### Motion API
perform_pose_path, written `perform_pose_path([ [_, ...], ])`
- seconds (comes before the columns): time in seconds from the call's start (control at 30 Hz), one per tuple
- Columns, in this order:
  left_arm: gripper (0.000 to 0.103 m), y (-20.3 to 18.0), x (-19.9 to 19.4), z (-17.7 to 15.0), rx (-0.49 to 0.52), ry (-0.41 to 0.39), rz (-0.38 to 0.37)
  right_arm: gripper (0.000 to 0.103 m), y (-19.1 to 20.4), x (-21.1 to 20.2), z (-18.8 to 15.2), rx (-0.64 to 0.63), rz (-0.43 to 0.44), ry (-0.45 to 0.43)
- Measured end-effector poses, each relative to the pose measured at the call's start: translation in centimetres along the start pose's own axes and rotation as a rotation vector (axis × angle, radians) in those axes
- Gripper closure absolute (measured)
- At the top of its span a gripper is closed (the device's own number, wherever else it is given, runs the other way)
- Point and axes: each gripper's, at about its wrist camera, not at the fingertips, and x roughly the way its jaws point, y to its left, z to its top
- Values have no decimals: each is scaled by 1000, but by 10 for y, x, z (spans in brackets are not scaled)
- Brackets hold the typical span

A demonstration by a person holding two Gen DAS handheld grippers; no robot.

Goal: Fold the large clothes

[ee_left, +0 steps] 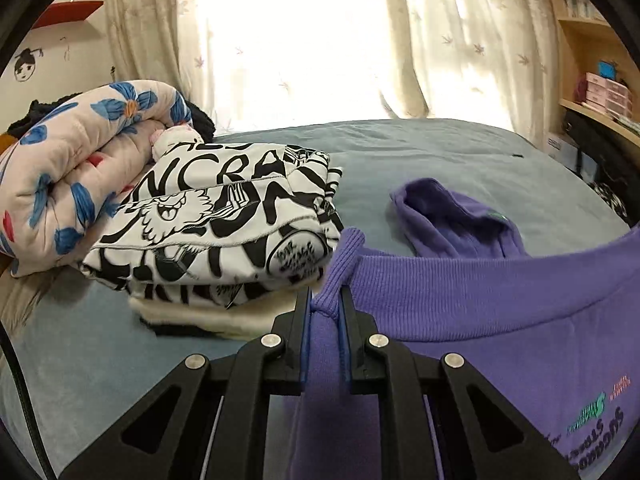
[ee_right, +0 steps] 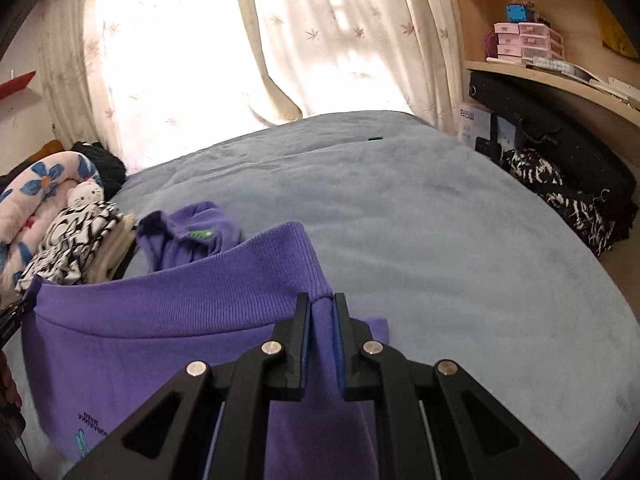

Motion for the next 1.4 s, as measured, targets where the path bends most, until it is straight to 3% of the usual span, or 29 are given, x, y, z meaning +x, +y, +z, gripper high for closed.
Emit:
perform_pose_path([
  [0.2, 93, -2, 76, -18, -13, 103, 17, 94, 6, 76, -10, -21, -78, 113],
  [0.3, 93, -5, 117, -45, -11, 191, 6, 94, 0, 127, -39, -31, -138, 255],
  [0.47, 88, 10, 144, -53, -106, 246, -78, 93, -4, 133, -51, -27, -144, 222],
  [0.53, 87, 16, 145, -51, -132, 258, -109, 88, -6, 132, -51, -19, -127, 232],
  [0.63, 82, 18, 136, -45, -131, 271, -104, 74, -7, 122, -45, -11, -127, 263],
  [0.73, 73, 11, 109, -36, -91, 262, -49, 72, 4, 98, -39, 8, -149, 264],
  [0.87, 69, -5, 48, -25, -56, 215, -63, 72, 31, 46, -40, 6, -37, 209],
  [0.93, 47, -16, 17, -21, -53, 191, -71, 71, 50, 28, -44, -14, -16, 198],
  [1.07, 41, -37, -40, -23, -106, 116, -95, 71, 97, -6, -60, -47, 75, 183],
  [1.17, 41, -41, -72, -40, -188, 98, -116, 71, 124, -24, -78, -34, 150, 181],
  [1.27, 40, -47, -76, -74, -265, 143, -174, 71, 138, -27, -106, -23, 177, 197],
  [1.4, 40, -58, -53, -122, -207, 237, -84, 71, 138, 1, -152, -28, 152, 326],
])
